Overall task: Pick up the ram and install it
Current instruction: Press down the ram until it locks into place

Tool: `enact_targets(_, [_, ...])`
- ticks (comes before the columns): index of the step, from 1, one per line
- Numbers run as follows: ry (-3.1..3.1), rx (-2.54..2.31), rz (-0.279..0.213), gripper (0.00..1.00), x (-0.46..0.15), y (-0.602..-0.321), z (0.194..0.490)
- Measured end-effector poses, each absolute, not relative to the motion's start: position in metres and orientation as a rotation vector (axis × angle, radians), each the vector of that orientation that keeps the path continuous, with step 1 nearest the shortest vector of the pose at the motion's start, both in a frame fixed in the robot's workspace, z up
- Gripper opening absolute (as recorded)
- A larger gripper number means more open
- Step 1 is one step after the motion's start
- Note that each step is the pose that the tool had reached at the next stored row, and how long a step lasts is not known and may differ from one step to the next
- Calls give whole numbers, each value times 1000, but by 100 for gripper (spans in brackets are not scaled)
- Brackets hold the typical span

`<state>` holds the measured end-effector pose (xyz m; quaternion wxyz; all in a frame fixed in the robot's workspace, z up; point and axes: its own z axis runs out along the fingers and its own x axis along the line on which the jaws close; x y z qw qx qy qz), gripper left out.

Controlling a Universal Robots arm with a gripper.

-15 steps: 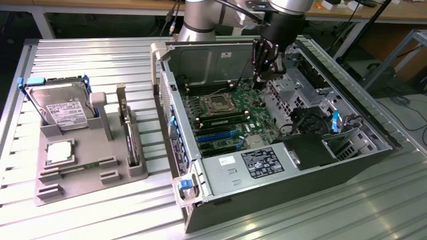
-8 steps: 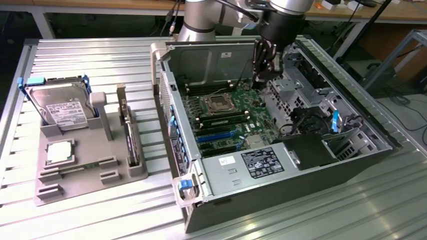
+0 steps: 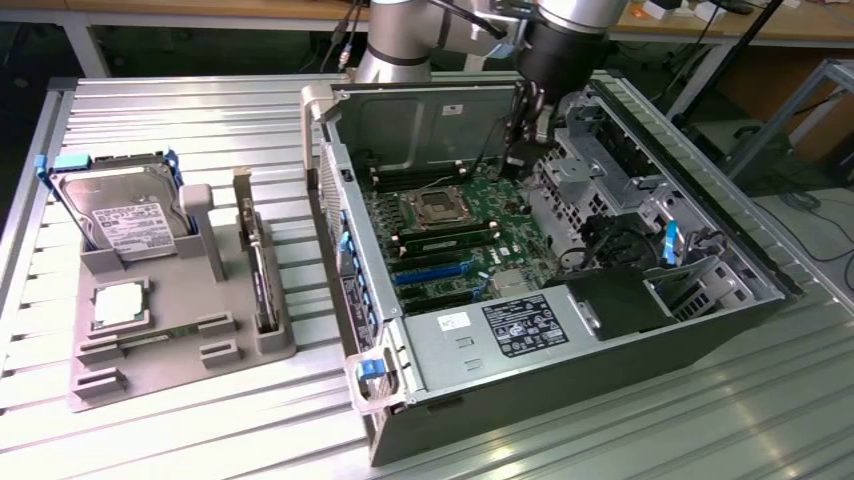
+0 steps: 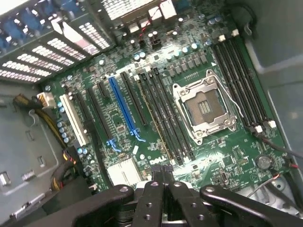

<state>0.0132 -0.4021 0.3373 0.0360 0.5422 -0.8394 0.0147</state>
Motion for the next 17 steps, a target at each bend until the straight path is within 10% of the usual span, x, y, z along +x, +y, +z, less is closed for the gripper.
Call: enact_targets(17, [-2841, 1152, 23, 11, 13, -402, 332])
